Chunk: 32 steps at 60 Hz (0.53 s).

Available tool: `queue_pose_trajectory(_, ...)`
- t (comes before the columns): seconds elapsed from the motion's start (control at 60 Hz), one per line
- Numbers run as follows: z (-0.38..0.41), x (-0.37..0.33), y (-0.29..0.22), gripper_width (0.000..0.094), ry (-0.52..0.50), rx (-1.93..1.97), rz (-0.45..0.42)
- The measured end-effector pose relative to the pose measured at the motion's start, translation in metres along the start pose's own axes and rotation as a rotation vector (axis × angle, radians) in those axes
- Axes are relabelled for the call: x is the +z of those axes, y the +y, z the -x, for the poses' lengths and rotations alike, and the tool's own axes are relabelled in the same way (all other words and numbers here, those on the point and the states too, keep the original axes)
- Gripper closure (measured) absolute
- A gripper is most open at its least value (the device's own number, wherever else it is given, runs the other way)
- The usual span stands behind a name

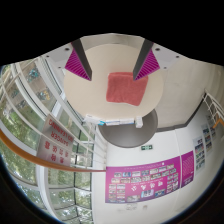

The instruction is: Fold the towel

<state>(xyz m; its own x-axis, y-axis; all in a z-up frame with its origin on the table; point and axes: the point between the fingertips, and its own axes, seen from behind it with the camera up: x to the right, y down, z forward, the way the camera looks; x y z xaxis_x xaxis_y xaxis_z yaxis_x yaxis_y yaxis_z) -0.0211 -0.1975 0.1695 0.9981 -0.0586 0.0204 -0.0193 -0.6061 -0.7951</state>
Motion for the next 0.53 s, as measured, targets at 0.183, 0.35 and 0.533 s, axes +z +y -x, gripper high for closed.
queue_pose_trajectory(0.183,0.023,-0.095,0.022,0.0078,0.021,-0.010,-0.015)
queue_pose_trajectory(0.35,0.037,-0.153,0.030,0.0080,0.025,-0.024,-0.046)
queue_pose_trajectory(0.533,0.043,-0.181,0.030,0.0079,0.022,-0.022,-0.073)
